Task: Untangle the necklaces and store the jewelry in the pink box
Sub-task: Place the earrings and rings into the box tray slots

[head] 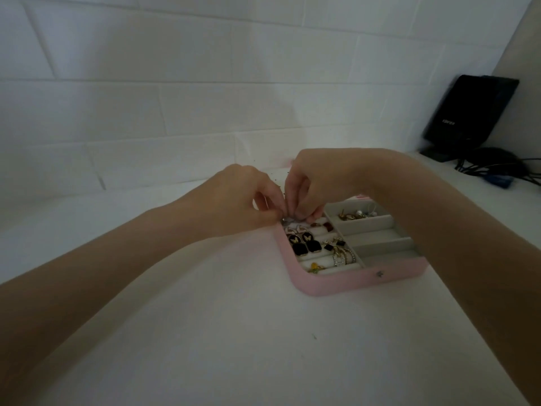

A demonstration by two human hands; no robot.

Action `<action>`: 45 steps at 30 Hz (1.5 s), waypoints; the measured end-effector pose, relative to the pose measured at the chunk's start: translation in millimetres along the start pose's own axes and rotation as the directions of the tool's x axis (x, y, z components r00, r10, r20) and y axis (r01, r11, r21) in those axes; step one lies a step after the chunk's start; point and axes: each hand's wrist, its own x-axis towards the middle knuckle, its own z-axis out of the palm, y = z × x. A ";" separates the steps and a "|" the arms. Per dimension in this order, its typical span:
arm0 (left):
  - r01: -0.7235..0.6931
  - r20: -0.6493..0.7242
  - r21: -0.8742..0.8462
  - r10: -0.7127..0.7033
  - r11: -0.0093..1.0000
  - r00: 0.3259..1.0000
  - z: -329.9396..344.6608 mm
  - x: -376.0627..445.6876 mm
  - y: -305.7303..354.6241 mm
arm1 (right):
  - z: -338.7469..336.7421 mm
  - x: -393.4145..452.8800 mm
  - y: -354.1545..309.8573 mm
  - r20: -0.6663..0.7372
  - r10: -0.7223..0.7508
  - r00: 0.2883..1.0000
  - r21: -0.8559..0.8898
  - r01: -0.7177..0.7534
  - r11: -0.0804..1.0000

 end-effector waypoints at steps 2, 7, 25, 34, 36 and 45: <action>0.006 -0.002 -0.001 -0.006 1.000 1.000 0.0 -0.1 -0.6 | 1.1 1.2 -0.6 -0.022 0.007 1.000 -0.012 -0.007 1.000; 0.018 0.005 -0.013 -0.018 1.000 1.000 0.6 -0.2 -0.7 | 2.4 1.3 -0.6 -0.057 0.016 0.998 -0.033 -0.018 0.999; 0.019 0.015 -0.008 -0.019 1.000 1.000 0.7 0.3 -3.2 | 5.8 -5.9 -4.8 -0.114 0.030 0.993 -0.145 -0.047 0.988; 0.010 0.007 -0.007 -0.010 1.000 1.000 -2.5 18.1 35.4 | -20.0 -50.3 7.9 -0.230 0.064 0.971 -0.088 -0.086 0.992; -0.027 0.020 -0.017 0.028 0.999 0.999 8.0 27.5 57.1 | -19.5 -66.7 19.7 -0.220 0.113 0.969 -0.108 -0.139 0.984; -0.183 0.170 0.059 0.170 0.981 0.971 64.1 58.1 129.5 | 1.1 -127.3 89.4 -0.307 0.406 0.861 -0.087 -0.450 0.889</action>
